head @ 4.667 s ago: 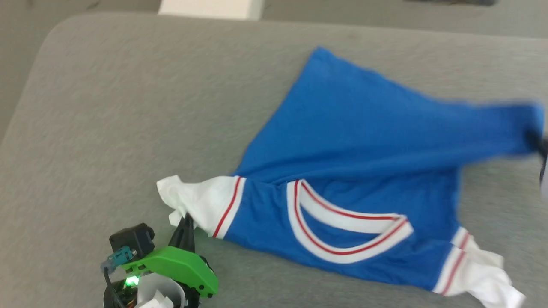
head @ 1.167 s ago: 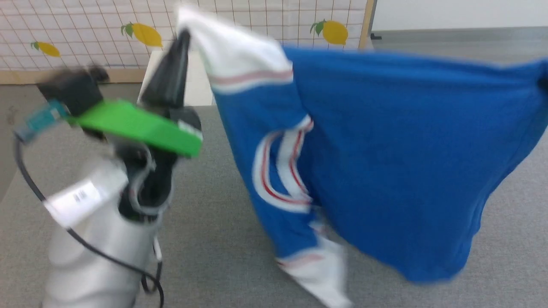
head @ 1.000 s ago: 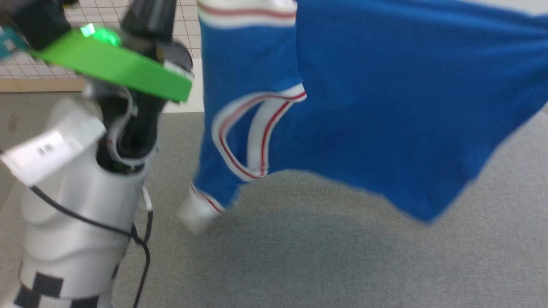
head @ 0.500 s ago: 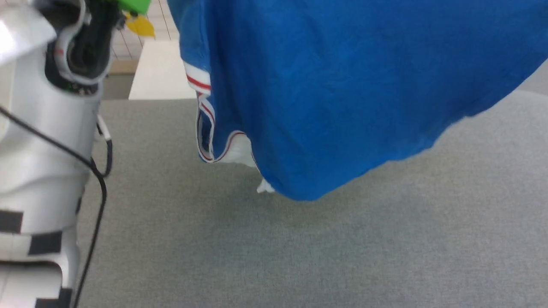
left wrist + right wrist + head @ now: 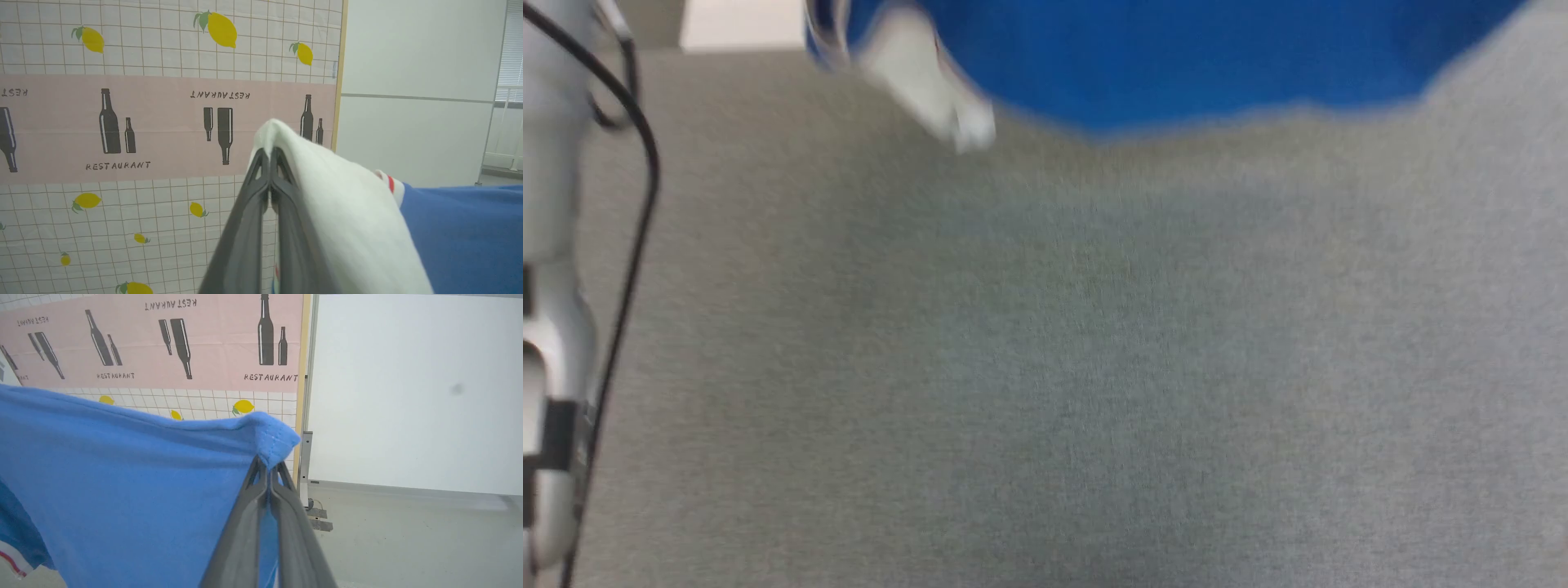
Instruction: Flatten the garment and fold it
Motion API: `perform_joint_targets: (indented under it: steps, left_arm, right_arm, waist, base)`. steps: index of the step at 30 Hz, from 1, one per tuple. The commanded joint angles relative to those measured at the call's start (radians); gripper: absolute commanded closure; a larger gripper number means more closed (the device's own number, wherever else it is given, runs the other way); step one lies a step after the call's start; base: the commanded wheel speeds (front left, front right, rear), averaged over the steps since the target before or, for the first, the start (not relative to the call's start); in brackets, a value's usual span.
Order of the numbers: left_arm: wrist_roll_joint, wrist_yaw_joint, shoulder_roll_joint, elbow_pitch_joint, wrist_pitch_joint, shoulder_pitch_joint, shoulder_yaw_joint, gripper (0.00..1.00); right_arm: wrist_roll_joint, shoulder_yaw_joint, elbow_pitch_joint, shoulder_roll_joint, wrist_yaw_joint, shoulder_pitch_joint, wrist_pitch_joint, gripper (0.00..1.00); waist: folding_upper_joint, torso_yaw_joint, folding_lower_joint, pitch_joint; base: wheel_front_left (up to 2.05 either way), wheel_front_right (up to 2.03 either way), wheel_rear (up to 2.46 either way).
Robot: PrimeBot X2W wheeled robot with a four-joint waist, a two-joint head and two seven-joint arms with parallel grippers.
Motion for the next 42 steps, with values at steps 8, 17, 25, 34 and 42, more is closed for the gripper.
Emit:
perform_joint_targets:
  steps: [8, 17, 25, 34, 42]
  left_arm:
    - [0.058, 0.014, 0.004, 0.093, -0.098, -0.163, 0.005, 1.00]
    - [0.027, -0.034, -0.021, 0.186, -0.204, -0.084, 0.004, 1.00]
    - [-0.037, -0.123, -0.056, 0.231, -0.287, 0.094, -0.006, 1.00]
    - [-0.098, -0.182, -0.049, 0.115, -0.277, 0.443, -0.062, 1.00]
    - [-0.172, -0.130, -0.024, -0.118, -0.226, 0.871, -0.099, 1.00]
  right_arm:
    - [-0.039, 0.021, 0.136, 0.040, -0.002, -0.168, -0.164, 1.00]
    - [0.078, 0.093, 0.160, 0.031, -0.002, -0.084, -0.206, 1.00]
    - [0.231, 0.145, 0.065, -0.001, -0.002, 0.165, -0.234, 1.00]
    - [0.345, 0.156, -0.105, -0.025, -0.002, 0.561, -0.278, 1.00]
    - [0.351, 0.091, -0.185, -0.021, -0.002, 0.930, -0.262, 1.00]
  waist:
    - [0.0000, -0.050, -0.0002, 0.275]
    - [0.0000, -0.021, -0.0002, 0.333]
    - [0.0000, 0.012, -0.0002, 0.287]
    - [0.0000, 0.039, -0.0002, 0.110]
    - [0.0000, 0.065, -0.0002, -0.048]
  base:
    - [0.00, 0.00, 0.00]
    - [0.00, 0.00, 0.00]
    - [0.00, 0.00, 0.00]
    - [0.00, 0.00, 0.00]
    - [0.00, 0.00, 0.00]
